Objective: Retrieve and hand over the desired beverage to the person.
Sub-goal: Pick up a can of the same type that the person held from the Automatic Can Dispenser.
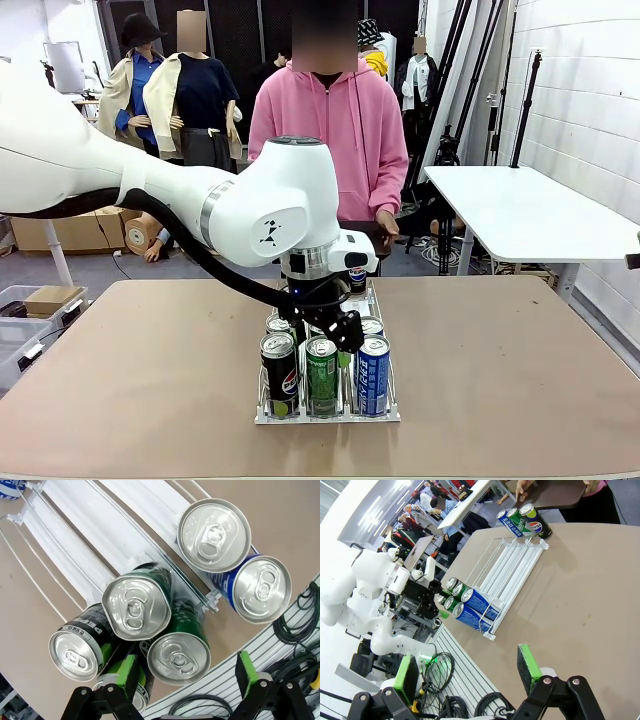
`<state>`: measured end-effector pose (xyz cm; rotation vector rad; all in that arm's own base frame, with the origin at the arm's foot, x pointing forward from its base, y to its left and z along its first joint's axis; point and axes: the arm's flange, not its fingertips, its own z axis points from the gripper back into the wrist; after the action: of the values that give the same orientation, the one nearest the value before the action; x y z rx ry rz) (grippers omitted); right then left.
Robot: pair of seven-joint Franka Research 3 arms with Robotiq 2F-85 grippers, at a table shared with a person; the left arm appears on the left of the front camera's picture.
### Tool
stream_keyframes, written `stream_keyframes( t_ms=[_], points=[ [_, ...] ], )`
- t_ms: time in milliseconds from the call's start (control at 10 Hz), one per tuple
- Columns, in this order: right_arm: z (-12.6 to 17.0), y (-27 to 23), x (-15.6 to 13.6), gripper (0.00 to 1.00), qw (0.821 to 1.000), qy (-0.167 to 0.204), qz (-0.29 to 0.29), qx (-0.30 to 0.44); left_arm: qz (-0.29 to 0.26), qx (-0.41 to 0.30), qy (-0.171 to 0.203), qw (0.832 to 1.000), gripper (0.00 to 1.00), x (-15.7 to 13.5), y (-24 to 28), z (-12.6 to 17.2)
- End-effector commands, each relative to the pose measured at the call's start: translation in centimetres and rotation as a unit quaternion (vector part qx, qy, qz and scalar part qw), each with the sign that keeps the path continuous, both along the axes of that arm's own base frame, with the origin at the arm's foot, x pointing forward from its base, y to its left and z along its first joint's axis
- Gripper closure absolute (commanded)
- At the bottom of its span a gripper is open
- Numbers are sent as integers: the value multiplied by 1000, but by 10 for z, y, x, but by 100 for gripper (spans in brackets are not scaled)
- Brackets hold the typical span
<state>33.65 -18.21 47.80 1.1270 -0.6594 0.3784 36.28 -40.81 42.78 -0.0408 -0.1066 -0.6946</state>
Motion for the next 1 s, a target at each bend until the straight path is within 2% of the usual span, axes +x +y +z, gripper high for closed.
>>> stream_keyframes(
  t_ms=[0,700,800,900],
  points=[
    [0,-1,0,0,1000,-5,2,5,21,5,-15,1000,0,4,-7,-8],
    [0,-1,0,0,1000,-5,2,5,29,18,-1,999,0,1,-9,-28],
    [0,-1,0,0,1000,-5,2,5,29,19,-3,999,5,0,-8,-29],
    [0,-1,0,0,1000,-5,2,5,30,17,-8,999,14,0,-8,-30]
  ],
)
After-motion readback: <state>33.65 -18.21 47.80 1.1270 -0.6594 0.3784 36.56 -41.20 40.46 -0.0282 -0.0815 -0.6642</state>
